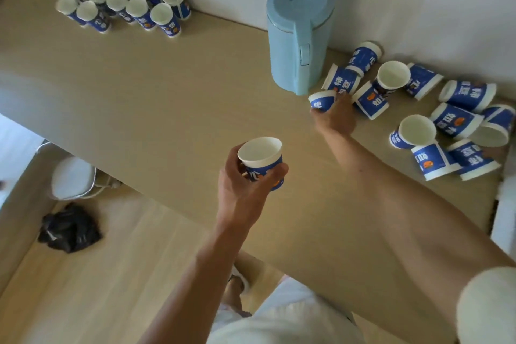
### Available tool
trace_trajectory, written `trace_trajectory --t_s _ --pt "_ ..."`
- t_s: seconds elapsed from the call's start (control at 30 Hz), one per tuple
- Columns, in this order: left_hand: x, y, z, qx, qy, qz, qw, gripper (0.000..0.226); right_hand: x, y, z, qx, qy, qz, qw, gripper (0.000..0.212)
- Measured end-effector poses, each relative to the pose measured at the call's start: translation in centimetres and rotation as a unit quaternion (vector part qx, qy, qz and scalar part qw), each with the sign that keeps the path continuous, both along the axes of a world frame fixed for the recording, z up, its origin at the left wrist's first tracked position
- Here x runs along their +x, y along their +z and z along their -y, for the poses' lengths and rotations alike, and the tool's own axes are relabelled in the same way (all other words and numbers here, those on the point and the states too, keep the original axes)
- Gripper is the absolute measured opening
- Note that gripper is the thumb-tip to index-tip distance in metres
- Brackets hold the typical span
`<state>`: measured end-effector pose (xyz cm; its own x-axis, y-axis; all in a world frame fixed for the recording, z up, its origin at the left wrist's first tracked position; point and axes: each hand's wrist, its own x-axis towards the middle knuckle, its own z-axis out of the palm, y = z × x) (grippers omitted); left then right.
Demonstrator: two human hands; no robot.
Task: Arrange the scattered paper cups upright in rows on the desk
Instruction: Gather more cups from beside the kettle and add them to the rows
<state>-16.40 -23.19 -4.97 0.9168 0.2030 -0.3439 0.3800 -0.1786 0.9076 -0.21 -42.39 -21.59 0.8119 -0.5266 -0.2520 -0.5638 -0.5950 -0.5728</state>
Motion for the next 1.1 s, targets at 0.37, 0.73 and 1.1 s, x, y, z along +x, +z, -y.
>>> trace_trajectory --t_s 0.37,0.73,1.1 --pt "-1.8 0.8 -7.6 -0.028 0.001 0.05 0.998 0.035 -11.3 5.3 -7.2 0.321 -0.07 0.183 0.927 0.06" --pt "-6.0 3.6 -23.0 -0.081 0.026 0.13 0.988 0.048 -17.8 14.0 -23.1 0.358 0.014 0.292 0.887 0.062" --pt "-8.8 4.0 -36.4 -0.072 0.072 0.144 0.984 0.048 -19.6 16.2 -37.5 0.364 0.04 0.279 0.888 0.062"
